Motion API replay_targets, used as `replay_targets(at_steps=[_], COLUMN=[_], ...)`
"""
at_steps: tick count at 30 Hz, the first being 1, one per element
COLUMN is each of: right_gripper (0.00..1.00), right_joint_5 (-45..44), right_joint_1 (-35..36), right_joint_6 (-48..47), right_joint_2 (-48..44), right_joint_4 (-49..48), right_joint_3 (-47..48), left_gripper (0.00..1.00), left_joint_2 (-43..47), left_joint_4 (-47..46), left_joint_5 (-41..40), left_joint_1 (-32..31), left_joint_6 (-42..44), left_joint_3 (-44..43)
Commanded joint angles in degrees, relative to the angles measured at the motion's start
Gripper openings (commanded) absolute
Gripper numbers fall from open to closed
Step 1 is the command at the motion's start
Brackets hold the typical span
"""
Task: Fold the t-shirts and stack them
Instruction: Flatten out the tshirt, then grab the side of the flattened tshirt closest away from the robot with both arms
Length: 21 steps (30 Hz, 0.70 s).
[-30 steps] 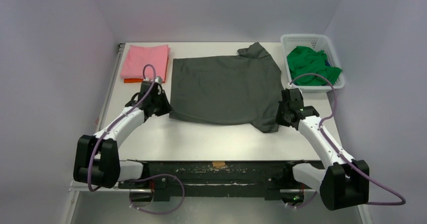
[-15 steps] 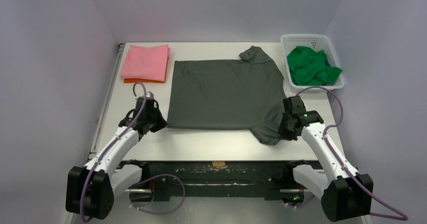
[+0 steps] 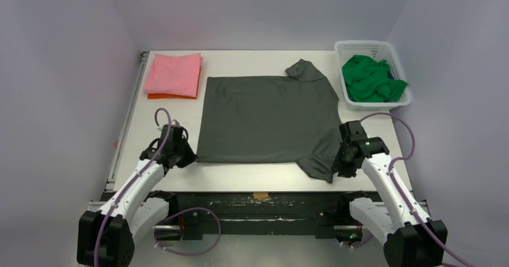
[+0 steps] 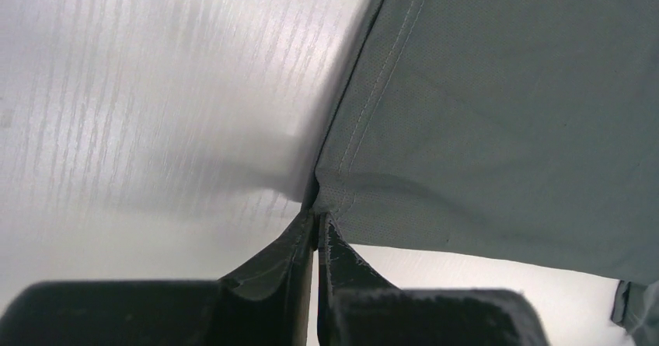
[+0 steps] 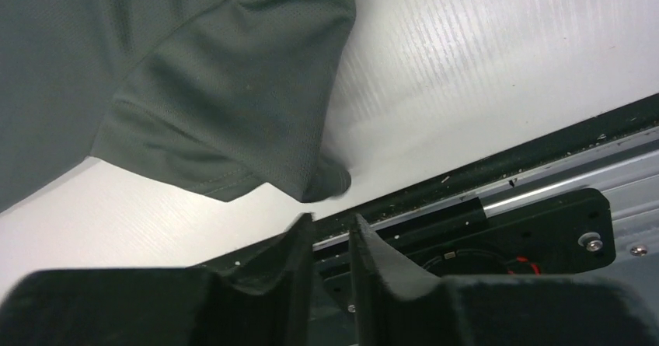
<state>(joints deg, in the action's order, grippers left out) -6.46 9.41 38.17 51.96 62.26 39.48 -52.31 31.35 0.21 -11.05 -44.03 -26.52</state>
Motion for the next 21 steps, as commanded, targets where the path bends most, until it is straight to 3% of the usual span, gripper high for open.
replay_targets(at_steps=[1,4,9,10,14,16,21], right_gripper=[0.3,0.45,0.64,0.66,0.67,0.66,0.62], right_joint_5=[-0.5,-2.1,-0.8,-0.1,4.5,4.2,-4.2], right_joint_1=[0.2,0.2,0.2,0.2,1.6,5.5,26.1], right_joint_6=[2.5,3.9,1.5,0.4,-2.7,-2.5,4.0], right_joint_2=[-1.5,-4.7,-10.4,-10.6,-10.3,-10.3,-3.7], right_joint_4=[2.7,3.5,0.5,-0.1,-2.8,-4.0,-7.5], right_joint_3=[-0.6,-0.8,1.3,1.9,2.7,2.2,0.5], left_gripper=[0.09,0.28,0.91,0.97,1.0,1.0,1.0], left_joint_2=[-0.4,1.7,7.6,8.3,8.5,7.3,4.7], left_joint_4=[3.3,7.0,12.0,11.3,5.9,4.9,4.0], left_joint_5=[-1.7,-3.9,-5.8,-4.6,4.2,5.4,4.8], left_joint_1=[-0.3,-0.4,-0.4,-0.4,-0.5,-0.7,-0.9], left_joint_6=[-1.1,-1.0,-0.3,-0.1,1.2,1.2,0.7], left_joint_3=[-0.9,-1.6,-4.9,-5.2,-5.9,-5.9,-4.2])
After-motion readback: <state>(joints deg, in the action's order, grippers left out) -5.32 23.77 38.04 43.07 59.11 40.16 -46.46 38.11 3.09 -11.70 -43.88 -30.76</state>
